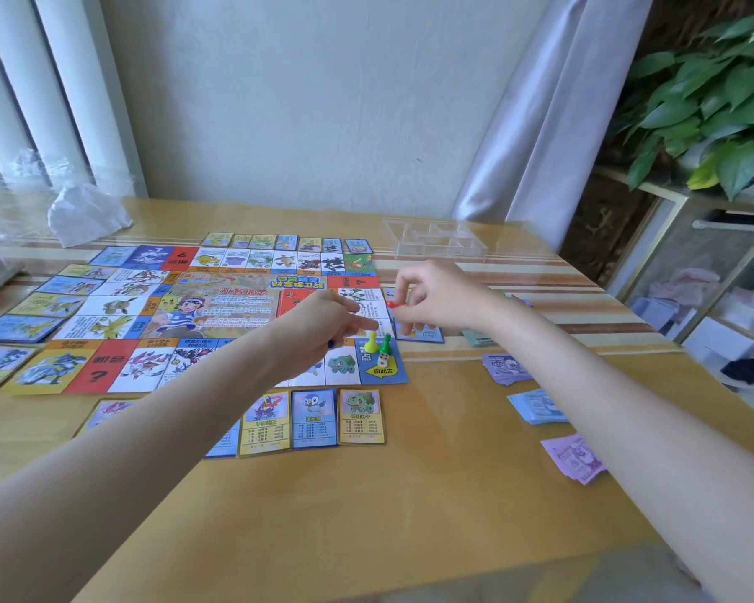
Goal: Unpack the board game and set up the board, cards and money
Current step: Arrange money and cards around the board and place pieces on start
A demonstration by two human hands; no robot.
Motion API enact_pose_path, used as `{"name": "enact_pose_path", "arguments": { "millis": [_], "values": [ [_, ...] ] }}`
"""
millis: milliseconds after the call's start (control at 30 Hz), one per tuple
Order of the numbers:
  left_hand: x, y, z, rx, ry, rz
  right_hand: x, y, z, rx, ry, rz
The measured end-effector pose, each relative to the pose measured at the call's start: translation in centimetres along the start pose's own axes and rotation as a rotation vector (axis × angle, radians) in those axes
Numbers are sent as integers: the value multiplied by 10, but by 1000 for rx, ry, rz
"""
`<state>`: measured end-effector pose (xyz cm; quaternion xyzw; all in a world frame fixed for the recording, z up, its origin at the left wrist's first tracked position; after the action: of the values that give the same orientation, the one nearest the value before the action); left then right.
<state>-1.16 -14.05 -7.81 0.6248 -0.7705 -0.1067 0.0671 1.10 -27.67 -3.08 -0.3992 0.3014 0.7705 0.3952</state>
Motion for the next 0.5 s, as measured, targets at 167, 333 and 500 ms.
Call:
{"name": "enact_pose_path", "arguments": {
  "millis": [167,333,500],
  "values": [
    [0,7,5,57,-2,94,20,10,-17,27,-143,136],
    [-6,11,6,83,-96,11,35,15,-24,19,-283,84],
    [-7,16,8,116,-112,-33,43,13,-25,25,-170,68]
  ]
}}
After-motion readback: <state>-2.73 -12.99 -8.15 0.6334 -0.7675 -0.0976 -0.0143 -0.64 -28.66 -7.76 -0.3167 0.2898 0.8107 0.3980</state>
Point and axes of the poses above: each hand's wrist, its own y-axis away from the middle knuckle, its own x-axis out of the palm, z = x × y, the point moved 5 cm from there along -y, towards the middle knuckle, and after that the axes turned 9 degrees about z, right-handed, at the moved point
